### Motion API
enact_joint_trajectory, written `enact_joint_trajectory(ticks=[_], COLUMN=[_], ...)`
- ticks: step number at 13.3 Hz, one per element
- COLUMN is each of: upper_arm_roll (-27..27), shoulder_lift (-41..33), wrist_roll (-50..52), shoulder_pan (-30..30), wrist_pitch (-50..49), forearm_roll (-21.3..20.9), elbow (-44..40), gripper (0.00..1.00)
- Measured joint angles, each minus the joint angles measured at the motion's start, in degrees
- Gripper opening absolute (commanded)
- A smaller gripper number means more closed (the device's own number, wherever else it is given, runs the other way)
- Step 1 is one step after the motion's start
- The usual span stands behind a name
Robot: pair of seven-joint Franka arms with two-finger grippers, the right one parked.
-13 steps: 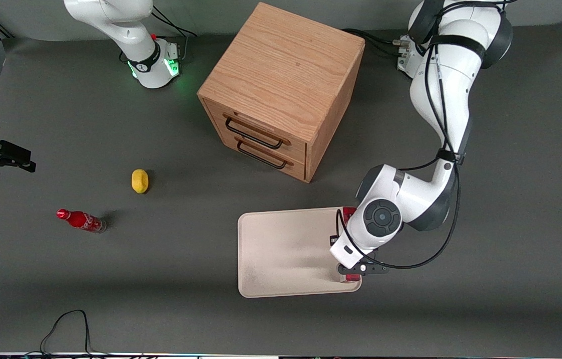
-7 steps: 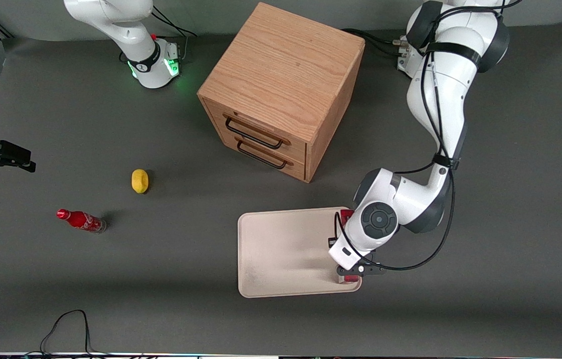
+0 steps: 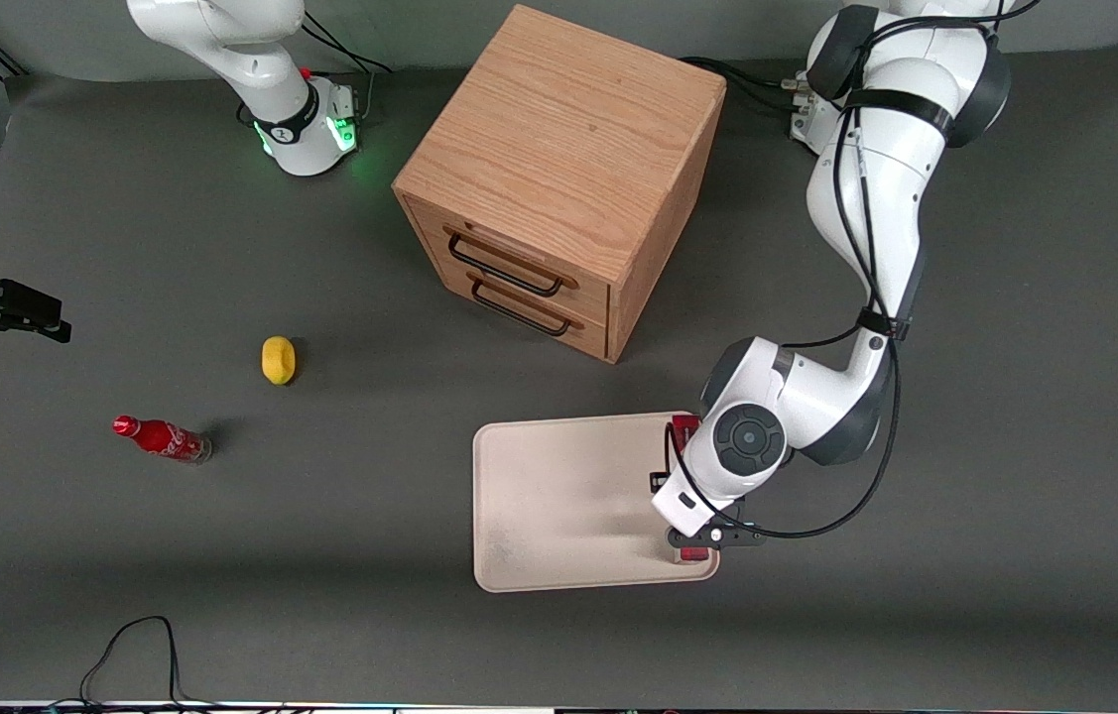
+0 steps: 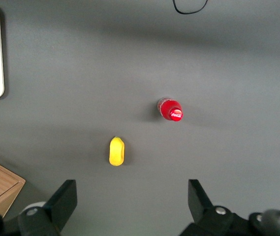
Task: Place red cookie box on tray
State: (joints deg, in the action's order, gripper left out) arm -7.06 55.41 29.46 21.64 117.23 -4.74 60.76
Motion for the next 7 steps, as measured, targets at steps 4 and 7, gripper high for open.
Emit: enact_joint_trajectory(ticks=[4, 7], upper_arm_roll=[-0.1, -0.54], shoulder_lift=[-5.22, -14.21], wrist_roll=[0.42, 0.45], shoulder_pan=[-0.07, -0.03], wrist_pitch=[-10.37, -21.66], forearm_roll=[0.0, 0.21], elbow=[-1.85, -2.58], gripper=[1.0, 1.0])
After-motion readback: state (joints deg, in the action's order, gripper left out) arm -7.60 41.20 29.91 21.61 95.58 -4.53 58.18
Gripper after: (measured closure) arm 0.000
